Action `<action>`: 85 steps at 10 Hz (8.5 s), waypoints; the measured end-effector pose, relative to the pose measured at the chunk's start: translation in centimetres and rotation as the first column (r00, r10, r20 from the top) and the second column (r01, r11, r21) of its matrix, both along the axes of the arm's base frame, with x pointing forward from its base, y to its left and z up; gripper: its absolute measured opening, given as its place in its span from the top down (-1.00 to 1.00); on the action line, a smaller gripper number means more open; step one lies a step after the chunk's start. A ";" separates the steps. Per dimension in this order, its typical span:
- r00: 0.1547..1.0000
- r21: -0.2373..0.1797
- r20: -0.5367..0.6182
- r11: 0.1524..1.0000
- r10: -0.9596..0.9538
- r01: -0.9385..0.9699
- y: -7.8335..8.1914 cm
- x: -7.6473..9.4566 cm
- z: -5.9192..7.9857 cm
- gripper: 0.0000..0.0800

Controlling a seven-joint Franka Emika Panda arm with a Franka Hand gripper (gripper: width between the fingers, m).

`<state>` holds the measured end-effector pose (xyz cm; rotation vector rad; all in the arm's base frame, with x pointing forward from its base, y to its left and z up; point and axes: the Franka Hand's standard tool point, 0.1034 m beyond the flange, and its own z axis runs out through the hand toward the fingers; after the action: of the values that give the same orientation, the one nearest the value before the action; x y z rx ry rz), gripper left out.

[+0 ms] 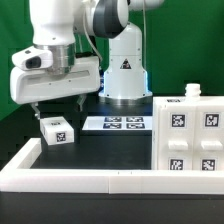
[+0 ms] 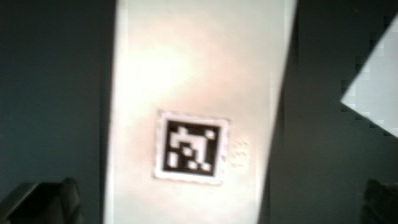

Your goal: Assemble cabinet

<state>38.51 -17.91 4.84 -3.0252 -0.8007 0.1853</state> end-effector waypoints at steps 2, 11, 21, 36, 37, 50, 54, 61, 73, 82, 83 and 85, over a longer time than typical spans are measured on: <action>1.000 -0.002 -0.003 1.000 -0.004 0.004 -0.9 -0.3 -0.5 -0.99; 0.999 -0.013 -0.037 1.000 0.011 -0.011 -0.9 -0.5 -3.9 -0.99; 0.999 -0.010 -0.045 1.000 0.015 -0.015 -0.7 -0.7 -4.2 -0.99; 0.999 0.027 -0.034 0.999 0.024 -0.023 7.5 3.4 4.8 -0.38; 0.999 0.028 -0.035 1.000 0.013 -0.012 9.5 4.6 6.2 -0.38; 0.999 -0.002 -0.026 0.999 -0.037 0.037 20.0 13.2 12.0 -0.38; 0.999 0.001 0.021 0.999 -0.049 0.049 24.0 18.4 14.1 -0.38; 0.999 -0.005 0.021 1.000 -0.029 0.029 24.4 20.7 13.3 -0.38; 0.999 -0.007 0.022 0.999 -0.040 0.040 26.4 22.9 10.8 -0.38; 0.999 -0.004 0.035 0.999 -0.041 0.041 26.2 23.1 10.7 -0.37; 0.998 -0.005 0.036 0.998 -0.056 0.057 26.2 23.1 10.7 -0.37; 0.994 -0.008 0.037 0.994 -0.106 0.107 26.2 23.1 10.7 -0.37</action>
Offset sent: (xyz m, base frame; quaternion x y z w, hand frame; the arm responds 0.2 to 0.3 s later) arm 0.0110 0.0007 -0.0059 0.0088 0.0034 0.0377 0.9992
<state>61.57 8.32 15.50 -3.0784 -0.6399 0.1338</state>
